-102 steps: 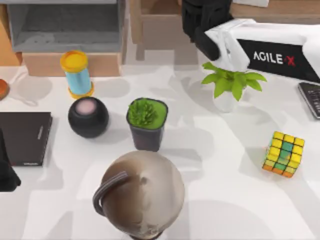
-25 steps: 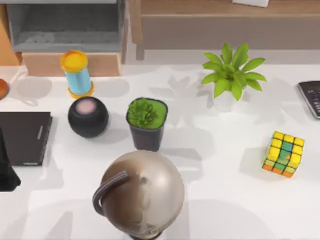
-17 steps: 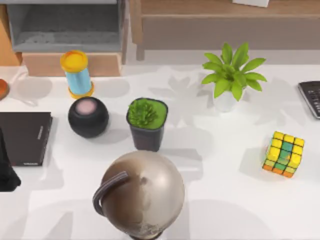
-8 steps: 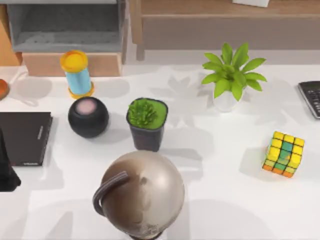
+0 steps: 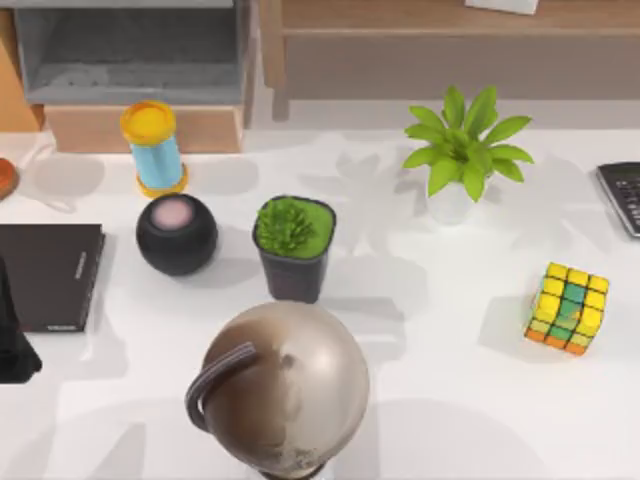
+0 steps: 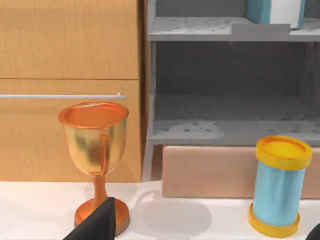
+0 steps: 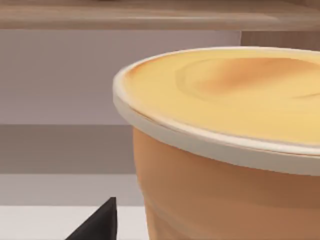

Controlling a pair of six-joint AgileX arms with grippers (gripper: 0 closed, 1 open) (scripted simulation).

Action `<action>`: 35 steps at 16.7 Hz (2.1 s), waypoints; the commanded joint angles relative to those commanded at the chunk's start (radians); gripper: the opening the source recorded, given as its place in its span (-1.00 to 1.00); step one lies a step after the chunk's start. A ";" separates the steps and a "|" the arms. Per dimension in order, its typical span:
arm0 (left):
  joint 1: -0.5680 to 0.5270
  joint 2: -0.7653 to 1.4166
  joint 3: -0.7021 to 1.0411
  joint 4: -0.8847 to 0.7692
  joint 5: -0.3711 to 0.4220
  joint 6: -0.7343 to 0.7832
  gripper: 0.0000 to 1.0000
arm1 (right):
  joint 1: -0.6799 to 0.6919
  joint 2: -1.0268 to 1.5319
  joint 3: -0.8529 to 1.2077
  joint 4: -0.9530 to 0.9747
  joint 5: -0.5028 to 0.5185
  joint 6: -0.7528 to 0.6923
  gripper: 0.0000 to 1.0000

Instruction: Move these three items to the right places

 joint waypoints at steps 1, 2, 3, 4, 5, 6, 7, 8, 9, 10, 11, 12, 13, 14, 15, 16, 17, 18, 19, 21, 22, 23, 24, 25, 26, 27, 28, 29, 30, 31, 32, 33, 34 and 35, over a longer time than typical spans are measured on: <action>0.000 0.000 0.000 0.000 0.000 0.000 1.00 | -0.001 -0.003 -0.001 -0.003 -0.001 0.000 1.00; 0.000 0.000 0.000 0.000 0.000 0.000 1.00 | -0.003 -0.015 -0.005 -0.015 -0.003 0.001 1.00; 0.000 0.000 0.000 0.000 0.000 0.000 1.00 | -0.005 -0.034 -0.012 -0.034 -0.006 0.002 1.00; 0.000 0.000 0.000 0.000 0.000 0.000 1.00 | -0.009 -0.060 -0.019 -0.055 -0.010 0.002 1.00; 0.000 0.000 0.000 0.000 0.000 0.000 1.00 | -0.013 -0.092 -0.025 -0.078 -0.014 0.003 1.00; 0.000 0.000 0.000 0.000 0.000 0.000 1.00 | -0.016 -0.128 -0.031 -0.102 -0.018 0.003 1.00; 0.000 0.000 0.000 0.000 0.000 0.000 1.00 | -0.020 -0.164 -0.037 -0.125 -0.022 0.003 1.00; 0.000 0.000 0.000 0.000 0.000 0.000 1.00 | -0.024 -0.200 -0.043 -0.148 -0.027 0.004 1.00; 0.000 0.000 0.000 0.000 0.000 0.000 1.00 | -0.029 -0.232 -0.050 -0.171 -0.032 0.004 1.00; 0.000 0.000 0.000 0.000 0.000 0.000 1.00 | -0.034 -0.258 -0.055 -0.192 -0.037 0.004 1.00; 0.000 0.000 0.000 0.000 0.000 0.000 1.00 | -0.038 -0.277 -0.060 -0.209 -0.042 0.003 1.00; 0.000 0.000 0.000 0.000 0.000 0.000 1.00 | -0.040 -0.287 -0.064 -0.219 -0.044 0.004 1.00; 0.000 0.000 0.000 0.000 0.000 0.000 1.00 | -0.041 -0.288 -0.065 -0.221 -0.045 0.004 1.00; 0.000 0.000 0.000 0.000 0.000 0.000 1.00 | -0.041 -0.288 -0.065 -0.221 -0.045 0.004 1.00; 0.000 0.000 0.000 0.000 0.000 0.000 1.00 | -0.041 -0.288 -0.065 -0.221 -0.045 0.004 1.00; 0.000 0.000 0.000 0.000 0.000 0.000 1.00 | -0.035 -0.285 -0.060 -0.218 -0.043 0.003 1.00; 0.000 0.000 0.000 0.000 0.000 0.000 1.00 | -0.035 -0.285 -0.060 -0.218 -0.043 0.003 1.00; 0.000 0.000 0.000 0.000 0.000 0.000 1.00 | -0.031 -0.288 -0.052 -0.224 -0.036 0.009 1.00; 0.000 0.000 0.000 0.000 0.000 0.000 1.00 | -0.022 -0.293 -0.033 -0.239 -0.022 0.019 1.00; 0.000 0.000 0.000 0.000 0.000 0.000 1.00 | 0.013 -0.300 0.030 -0.296 0.017 0.053 1.00; 0.000 0.000 0.000 0.000 0.000 0.000 1.00 | 0.039 -0.301 0.073 -0.338 0.042 0.075 1.00; 0.000 0.000 0.000 0.000 0.000 0.000 1.00 | 0.069 -0.300 0.121 -0.389 0.068 0.099 1.00; 0.000 0.000 0.000 0.000 0.000 0.000 1.00 | 0.101 -0.299 0.173 -0.449 0.095 0.125 1.00; 0.000 0.000 0.000 0.000 0.000 0.000 1.00 | 0.133 -0.300 0.227 -0.518 0.124 0.153 1.00; 0.000 0.000 0.000 0.000 0.000 0.000 1.00 | 0.165 -0.303 0.282 -0.597 0.152 0.180 1.00; 0.000 0.000 0.000 0.000 0.000 0.000 1.00 | 0.198 -0.307 0.338 -0.685 0.180 0.209 1.00; 0.000 0.000 0.000 0.000 0.000 0.000 1.00 | 0.231 -0.312 0.395 -0.782 0.207 0.237 1.00; 0.000 0.000 0.000 0.000 0.000 0.000 1.00 | 0.266 -0.318 0.452 -0.888 0.235 0.266 1.00; 0.000 0.000 0.000 0.000 0.000 0.000 1.00 | 0.303 -0.322 0.508 -1.003 0.263 0.294 1.00; 0.000 0.000 0.000 0.000 0.000 0.000 1.00 | 0.342 -0.326 0.561 -1.127 0.290 0.321 1.00; 0.000 0.000 0.000 0.000 0.000 0.000 1.00 | 0.382 -0.327 0.611 -1.258 0.317 0.349 1.00; 0.000 0.000 0.000 0.000 0.000 0.000 1.00 | 0.424 -0.327 0.658 -1.394 0.343 0.376 1.00; 0.000 0.000 0.000 0.000 0.000 0.000 1.00 | 0.466 -0.325 0.699 -1.532 0.368 0.403 1.00; 0.000 0.000 0.000 0.000 0.000 0.000 1.00 | 0.507 -0.324 0.735 -1.671 0.390 0.429 1.00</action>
